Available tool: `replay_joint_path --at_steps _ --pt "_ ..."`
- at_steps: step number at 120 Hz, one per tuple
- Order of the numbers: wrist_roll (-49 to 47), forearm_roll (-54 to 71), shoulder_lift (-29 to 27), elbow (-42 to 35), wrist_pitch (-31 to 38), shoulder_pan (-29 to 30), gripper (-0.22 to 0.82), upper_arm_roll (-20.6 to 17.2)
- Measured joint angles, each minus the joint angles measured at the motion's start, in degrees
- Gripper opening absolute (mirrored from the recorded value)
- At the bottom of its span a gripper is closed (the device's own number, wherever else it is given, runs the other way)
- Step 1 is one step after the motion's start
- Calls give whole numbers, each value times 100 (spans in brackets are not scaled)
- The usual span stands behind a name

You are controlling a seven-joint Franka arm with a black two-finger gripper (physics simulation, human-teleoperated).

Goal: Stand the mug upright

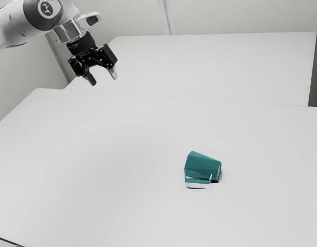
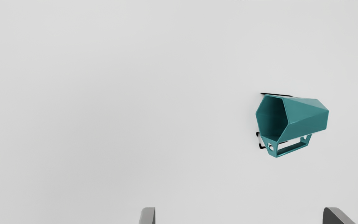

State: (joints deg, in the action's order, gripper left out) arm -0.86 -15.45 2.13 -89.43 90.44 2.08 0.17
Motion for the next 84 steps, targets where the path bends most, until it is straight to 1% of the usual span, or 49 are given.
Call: replay_joint_path --at_steps 25,40,56,68,84 --pt "532 -1310 -12 -1099 739 110 59 29" --pt "986 -2090 34 -1635 1081 135 58 35" --pt "1506 -2681 142 -1952 1377 111 58 29" --pt "1921 -3209 243 -2363 1596 38 58 27" --pt "2525 -3877 516 -2652 1798 -18 58 27"
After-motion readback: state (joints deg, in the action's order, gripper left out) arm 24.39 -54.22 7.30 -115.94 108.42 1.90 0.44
